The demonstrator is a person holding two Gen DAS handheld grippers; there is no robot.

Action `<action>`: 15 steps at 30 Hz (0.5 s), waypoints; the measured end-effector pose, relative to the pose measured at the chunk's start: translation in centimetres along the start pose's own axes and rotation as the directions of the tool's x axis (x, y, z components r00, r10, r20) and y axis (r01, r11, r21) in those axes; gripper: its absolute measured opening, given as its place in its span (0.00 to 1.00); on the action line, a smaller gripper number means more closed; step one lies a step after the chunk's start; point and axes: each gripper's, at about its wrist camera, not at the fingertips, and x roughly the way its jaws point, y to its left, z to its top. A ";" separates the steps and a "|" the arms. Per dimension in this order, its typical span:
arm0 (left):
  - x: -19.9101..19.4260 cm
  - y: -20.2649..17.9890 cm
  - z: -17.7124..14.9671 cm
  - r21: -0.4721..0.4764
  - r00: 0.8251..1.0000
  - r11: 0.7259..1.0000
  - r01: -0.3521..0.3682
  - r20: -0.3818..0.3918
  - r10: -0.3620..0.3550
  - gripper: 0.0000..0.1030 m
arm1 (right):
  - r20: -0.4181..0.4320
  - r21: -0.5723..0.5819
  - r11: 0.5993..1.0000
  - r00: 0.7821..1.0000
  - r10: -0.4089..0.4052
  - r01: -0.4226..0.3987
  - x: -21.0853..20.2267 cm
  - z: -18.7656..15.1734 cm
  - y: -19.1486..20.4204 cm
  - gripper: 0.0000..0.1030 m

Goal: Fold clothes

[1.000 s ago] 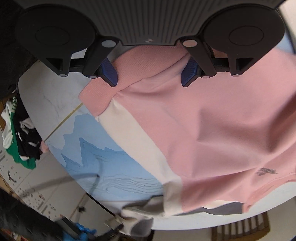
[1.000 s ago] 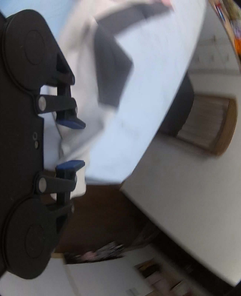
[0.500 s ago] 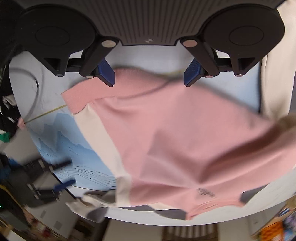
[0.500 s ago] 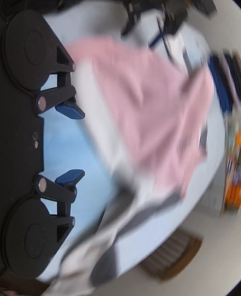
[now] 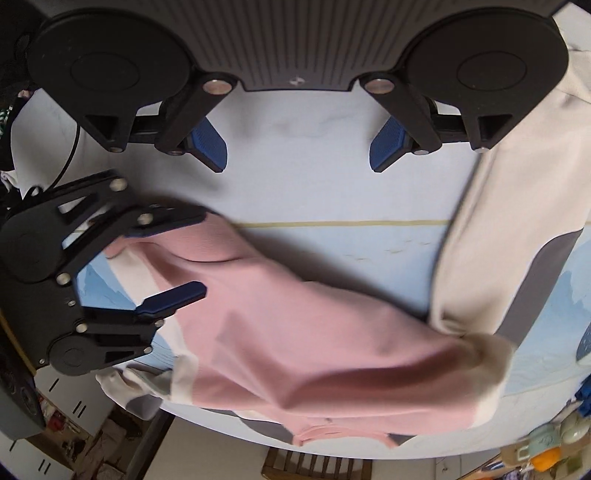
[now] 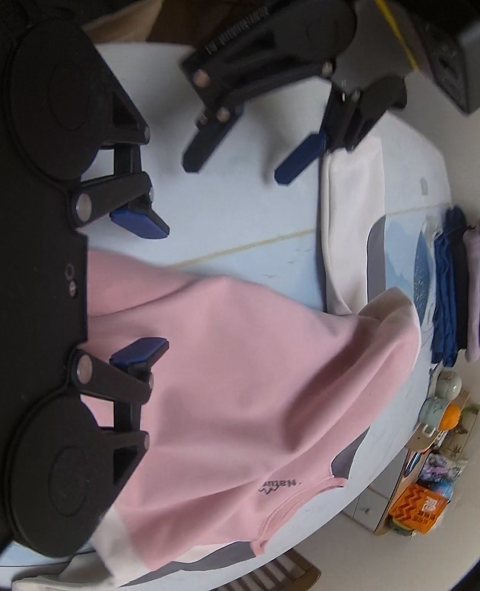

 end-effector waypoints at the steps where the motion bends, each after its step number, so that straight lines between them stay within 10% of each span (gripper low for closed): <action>1: -0.1 0.6 -0.1 0.001 1.000 1.000 0.006 0.005 -0.006 0.85 | -0.017 -0.001 1.000 1.000 -0.019 0.019 0.6 0.5 0.2 1.00; 6: -0.4 2.9 0.1 0.031 0.999 0.998 0.048 0.010 -0.048 0.87 | -0.102 0.077 0.995 0.993 -0.050 0.058 1.8 1.7 -0.2 1.00; 12: -0.6 4.7 1.0 0.062 0.994 0.992 0.108 0.005 -0.108 0.87 | 0.005 0.301 0.925 0.970 0.242 -0.232 -3.7 1.9 -4.1 1.00; 15: -0.7 4.7 1.5 0.086 0.991 0.987 0.133 0.002 -0.134 0.87 | 0.074 0.417 0.881 0.975 0.212 -0.223 -6.2 1.0 -8.8 1.00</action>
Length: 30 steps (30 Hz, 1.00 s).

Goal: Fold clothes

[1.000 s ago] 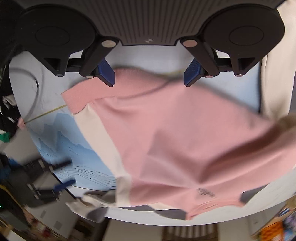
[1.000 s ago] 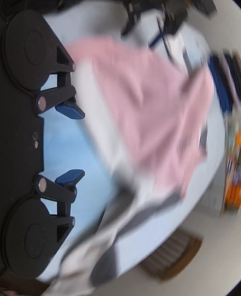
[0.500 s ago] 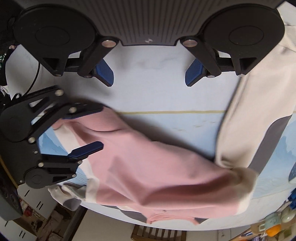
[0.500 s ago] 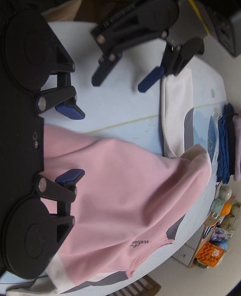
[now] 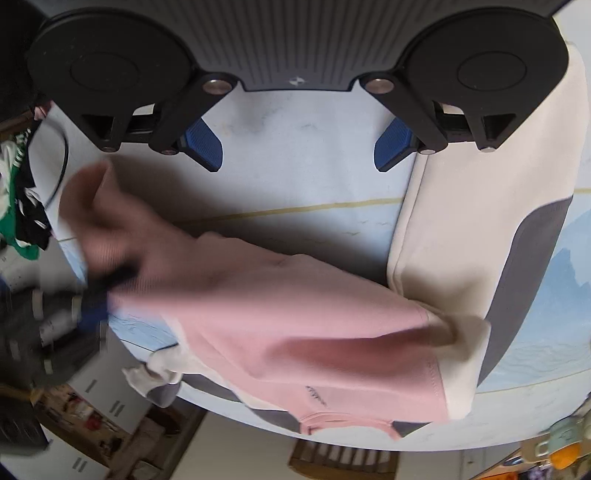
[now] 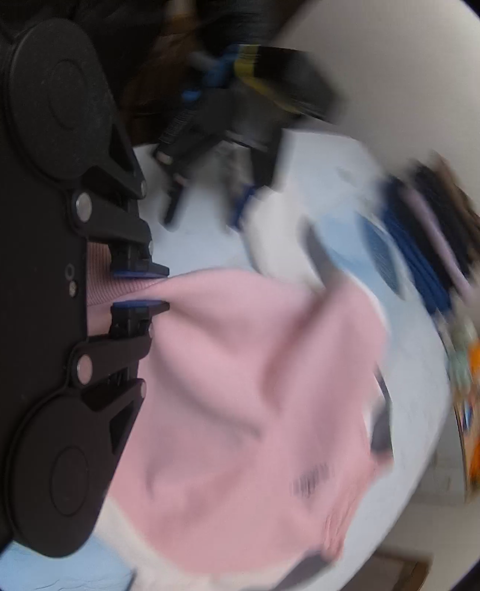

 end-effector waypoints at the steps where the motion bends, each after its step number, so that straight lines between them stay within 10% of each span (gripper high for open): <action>1: 0.1 -0.1 0.2 0.003 1.000 1.000 0.001 0.000 -0.001 0.87 | 0.021 0.035 0.999 0.999 -0.042 0.041 -0.7 0.4 -1.7 1.00; 7: 1.3 -1.5 1.8 0.017 1.000 1.000 -0.020 0.004 0.020 0.87 | 0.033 0.178 0.950 0.963 -0.268 0.258 1.0 1.7 -11.8 1.00; 14: 5.2 -4.3 5.3 0.014 0.995 0.996 -0.083 0.062 0.082 0.87 | 0.001 0.151 0.954 0.965 -0.261 0.258 6.0 0.9 -15.6 1.00; 23: 7.6 -6.5 9.4 -0.053 0.981 0.994 -0.093 0.168 0.101 0.85 | 0.049 0.071 0.980 0.981 -0.187 0.184 -0.5 -2.1 -13.9 1.00; 27: 7.1 -5.3 9.6 -0.167 0.986 0.985 -0.036 0.156 0.062 0.27 | 0.074 -0.009 0.980 0.978 -0.197 0.198 -4.0 -5.6 -12.5 1.00; 30: 6.2 -5.2 9.2 -0.218 0.988 0.976 -0.019 0.148 0.052 0.16 | 0.028 -0.024 0.981 0.982 -0.189 0.190 -4.1 -8.1 -12.2 1.00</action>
